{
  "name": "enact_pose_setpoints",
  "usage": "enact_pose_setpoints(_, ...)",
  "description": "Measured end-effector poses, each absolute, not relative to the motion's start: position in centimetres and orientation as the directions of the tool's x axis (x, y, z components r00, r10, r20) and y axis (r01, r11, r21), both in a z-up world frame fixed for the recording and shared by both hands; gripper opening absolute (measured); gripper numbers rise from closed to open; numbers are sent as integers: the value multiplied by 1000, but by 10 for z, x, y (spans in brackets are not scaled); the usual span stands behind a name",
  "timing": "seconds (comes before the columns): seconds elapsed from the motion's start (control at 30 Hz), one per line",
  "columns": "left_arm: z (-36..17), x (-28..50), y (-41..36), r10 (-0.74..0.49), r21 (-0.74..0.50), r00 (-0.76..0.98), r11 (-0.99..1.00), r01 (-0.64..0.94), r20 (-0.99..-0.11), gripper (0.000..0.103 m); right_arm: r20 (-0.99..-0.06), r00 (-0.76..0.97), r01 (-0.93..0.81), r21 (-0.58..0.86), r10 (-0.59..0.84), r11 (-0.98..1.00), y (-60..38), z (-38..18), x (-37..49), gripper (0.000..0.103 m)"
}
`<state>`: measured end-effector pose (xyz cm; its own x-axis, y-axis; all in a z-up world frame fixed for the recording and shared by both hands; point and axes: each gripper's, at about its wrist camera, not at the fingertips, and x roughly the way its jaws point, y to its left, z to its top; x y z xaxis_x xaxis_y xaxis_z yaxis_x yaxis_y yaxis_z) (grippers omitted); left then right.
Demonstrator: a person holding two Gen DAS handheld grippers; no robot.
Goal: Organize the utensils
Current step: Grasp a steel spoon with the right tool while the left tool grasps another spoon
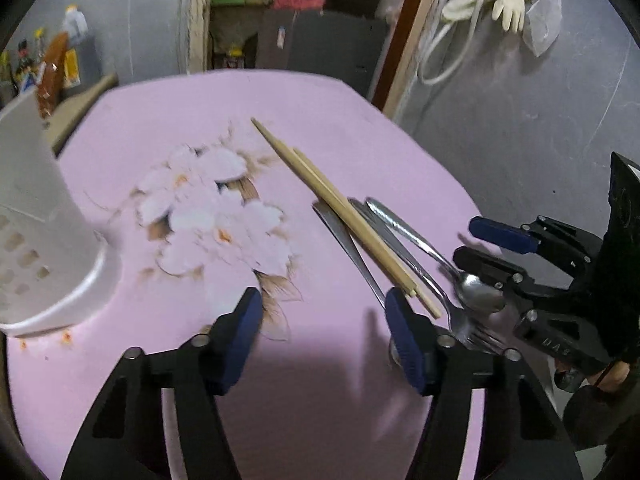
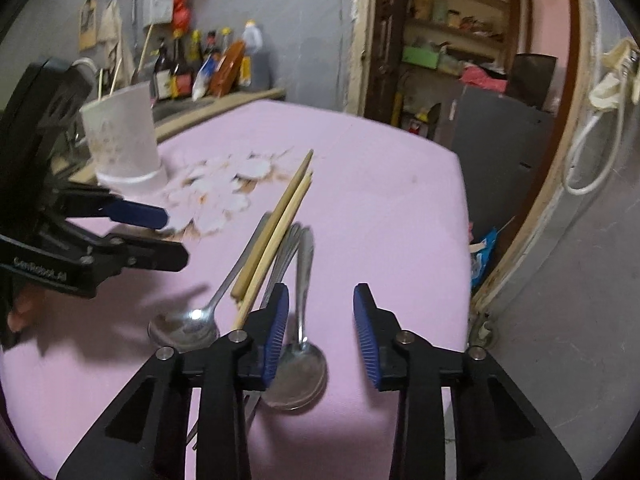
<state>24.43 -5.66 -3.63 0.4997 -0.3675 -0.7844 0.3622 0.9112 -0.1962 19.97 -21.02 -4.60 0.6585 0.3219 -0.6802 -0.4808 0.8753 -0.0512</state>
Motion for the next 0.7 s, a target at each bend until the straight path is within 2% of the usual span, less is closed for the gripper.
enact_pose_setpoints(0.07, -40, 248, -60, -379, -214, 471, 906, 366, -797, 48, -699, 641, -492, -59, 316, 869, -207, -51, 201, 27)
enact_pose_setpoints(0.23, -46, 259, -66, -375, -221, 427, 904, 366, -823, 44, -723, 630, -508, -106, 285, 855, -198, -60, 201, 25)
enact_pose_setpoints(0.4, -49, 268, -78, -351, -194, 409, 905, 378, -842, 38, -716, 653, -482, -144, 245, 865, -200, -61, 203, 11)
enact_pose_setpoints(0.47, -50, 271, -85, -313, -151, 411, 912, 381, -856, 33, -713, 658, -464, -130, 242, 876, -205, -61, 206, 10)
enact_pose_setpoints(0.7, -54, 283, -103, -246, -70, 405, 913, 401, -881, 28, -704, 662, -446, -95, 256, 890, -214, -60, 211, 9)
